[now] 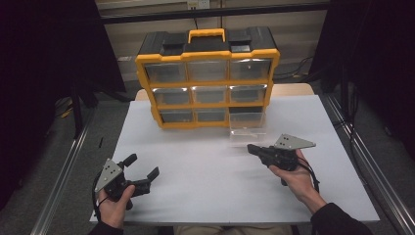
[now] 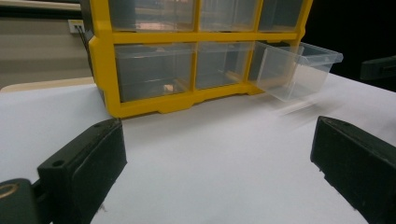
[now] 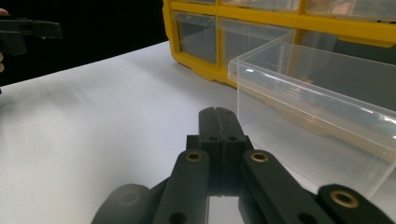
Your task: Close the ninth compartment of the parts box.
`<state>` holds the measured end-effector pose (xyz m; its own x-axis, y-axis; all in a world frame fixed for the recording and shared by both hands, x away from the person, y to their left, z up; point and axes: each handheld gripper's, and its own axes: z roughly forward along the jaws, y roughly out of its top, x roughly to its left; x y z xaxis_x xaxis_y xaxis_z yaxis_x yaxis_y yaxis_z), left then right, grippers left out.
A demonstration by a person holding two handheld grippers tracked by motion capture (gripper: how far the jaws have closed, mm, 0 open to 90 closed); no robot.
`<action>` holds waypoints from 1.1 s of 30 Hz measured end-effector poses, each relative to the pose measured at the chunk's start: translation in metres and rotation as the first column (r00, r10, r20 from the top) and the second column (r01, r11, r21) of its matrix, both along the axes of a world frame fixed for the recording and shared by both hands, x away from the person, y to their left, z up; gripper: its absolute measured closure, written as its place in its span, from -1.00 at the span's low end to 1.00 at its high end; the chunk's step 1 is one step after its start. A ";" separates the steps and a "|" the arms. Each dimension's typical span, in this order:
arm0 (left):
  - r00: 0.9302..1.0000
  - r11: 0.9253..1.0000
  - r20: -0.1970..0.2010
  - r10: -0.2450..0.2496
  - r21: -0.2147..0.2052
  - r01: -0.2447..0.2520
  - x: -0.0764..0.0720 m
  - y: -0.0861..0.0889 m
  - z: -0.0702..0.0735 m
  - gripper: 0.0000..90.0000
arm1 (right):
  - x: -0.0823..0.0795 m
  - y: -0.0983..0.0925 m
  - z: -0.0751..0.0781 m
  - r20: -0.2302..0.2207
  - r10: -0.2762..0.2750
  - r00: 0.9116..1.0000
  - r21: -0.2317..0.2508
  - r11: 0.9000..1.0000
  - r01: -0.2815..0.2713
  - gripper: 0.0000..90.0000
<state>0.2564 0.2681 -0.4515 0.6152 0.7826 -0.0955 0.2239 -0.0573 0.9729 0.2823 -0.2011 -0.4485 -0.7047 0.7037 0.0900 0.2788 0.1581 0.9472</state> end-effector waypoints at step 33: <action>1.000 1.000 0.011 0.001 0.007 -0.001 0.000 0.000 0.001 -0.93 | 0.039 0.002 -0.017 -0.021 -0.052 0.998 -0.042 0.998 0.051 1.00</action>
